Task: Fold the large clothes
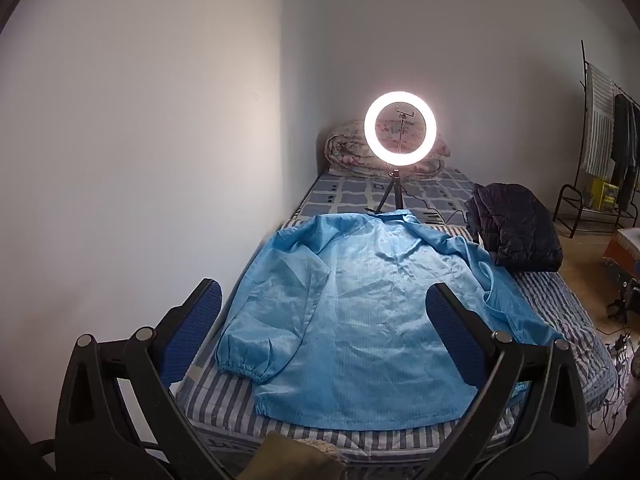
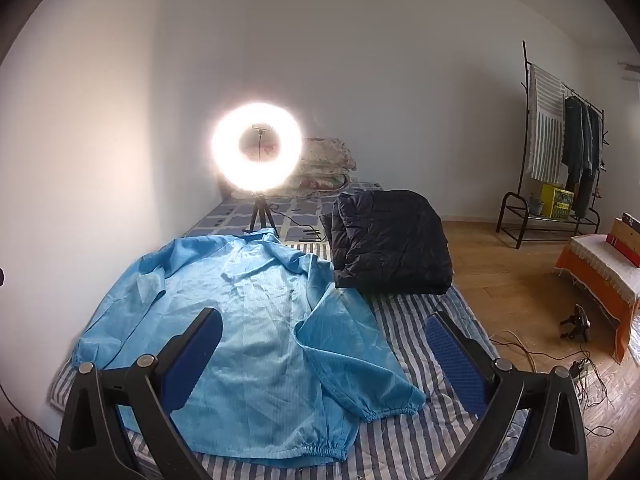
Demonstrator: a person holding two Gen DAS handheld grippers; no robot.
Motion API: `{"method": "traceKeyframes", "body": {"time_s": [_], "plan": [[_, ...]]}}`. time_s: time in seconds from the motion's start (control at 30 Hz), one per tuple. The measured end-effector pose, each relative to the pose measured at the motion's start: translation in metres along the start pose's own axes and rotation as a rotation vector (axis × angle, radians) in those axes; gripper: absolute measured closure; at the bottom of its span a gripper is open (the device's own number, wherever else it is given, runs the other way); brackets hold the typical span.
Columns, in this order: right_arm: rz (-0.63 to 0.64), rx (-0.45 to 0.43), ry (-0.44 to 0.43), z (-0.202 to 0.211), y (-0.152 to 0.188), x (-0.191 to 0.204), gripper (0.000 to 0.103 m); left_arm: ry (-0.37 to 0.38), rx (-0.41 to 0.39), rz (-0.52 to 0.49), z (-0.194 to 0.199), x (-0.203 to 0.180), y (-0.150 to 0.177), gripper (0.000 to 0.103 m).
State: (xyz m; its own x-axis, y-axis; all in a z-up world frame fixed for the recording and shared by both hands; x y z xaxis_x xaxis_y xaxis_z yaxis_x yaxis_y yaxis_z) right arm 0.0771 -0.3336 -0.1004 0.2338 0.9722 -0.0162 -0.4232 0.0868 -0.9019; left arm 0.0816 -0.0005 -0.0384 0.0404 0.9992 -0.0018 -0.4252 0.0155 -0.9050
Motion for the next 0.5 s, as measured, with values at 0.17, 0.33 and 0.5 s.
{"method": "traceKeyframes", "body": {"time_s": [0.17, 0.33, 0.5], "plan": [[0.002, 0.001, 0.006, 0.0, -0.003, -0.001, 0.0, -0.005, -0.008, -0.011, 0.0, -0.004, -0.002, 0.0], [-0.005, -0.005, 0.006, 0.006, -0.01, 0.0, 0.0, -0.008, -0.021, 0.015, 0.013, 0.0, -0.01, 0.0], [-0.01, -0.011, 0.005, 0.005, -0.011, -0.001, 0.0, -0.002, -0.03, 0.02, 0.014, -0.001, -0.013, 0.0]]}}
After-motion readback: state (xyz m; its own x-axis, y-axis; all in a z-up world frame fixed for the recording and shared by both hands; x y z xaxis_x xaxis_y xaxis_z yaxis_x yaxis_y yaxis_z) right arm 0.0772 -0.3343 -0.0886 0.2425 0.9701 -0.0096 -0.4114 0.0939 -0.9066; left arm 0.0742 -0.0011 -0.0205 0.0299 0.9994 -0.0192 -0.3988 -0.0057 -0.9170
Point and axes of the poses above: each gripper's, at about its wrist camera, not at the fingertips, and z roughly against the way its jaws point, x to its left, y to its underside, the point moved 9 cm from there along -z, roughly the way its jaws point, and after that the axes turned 2 degrees about y, right-handed, at the moved point
